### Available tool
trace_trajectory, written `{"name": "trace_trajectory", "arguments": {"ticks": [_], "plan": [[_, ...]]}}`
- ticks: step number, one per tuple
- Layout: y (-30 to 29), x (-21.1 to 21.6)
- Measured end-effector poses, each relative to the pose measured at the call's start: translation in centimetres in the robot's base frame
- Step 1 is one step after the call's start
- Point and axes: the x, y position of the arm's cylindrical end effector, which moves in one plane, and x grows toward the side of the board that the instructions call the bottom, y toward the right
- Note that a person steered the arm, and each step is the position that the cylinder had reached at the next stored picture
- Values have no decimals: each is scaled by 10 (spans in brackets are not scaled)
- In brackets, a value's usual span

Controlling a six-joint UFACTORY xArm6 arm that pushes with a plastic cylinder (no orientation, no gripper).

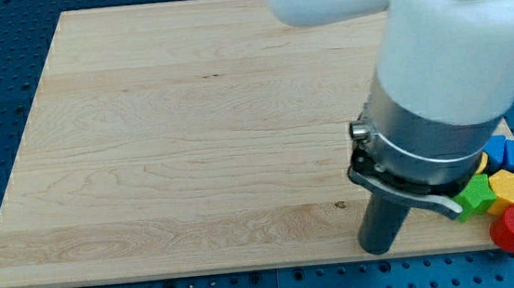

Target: Move arm to the right centre of the board

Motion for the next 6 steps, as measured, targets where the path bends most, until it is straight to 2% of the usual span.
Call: {"name": "trace_trajectory", "arguments": {"ticks": [1,4,6], "plan": [[-14,0],[-145,-58],[-157,-128]]}}
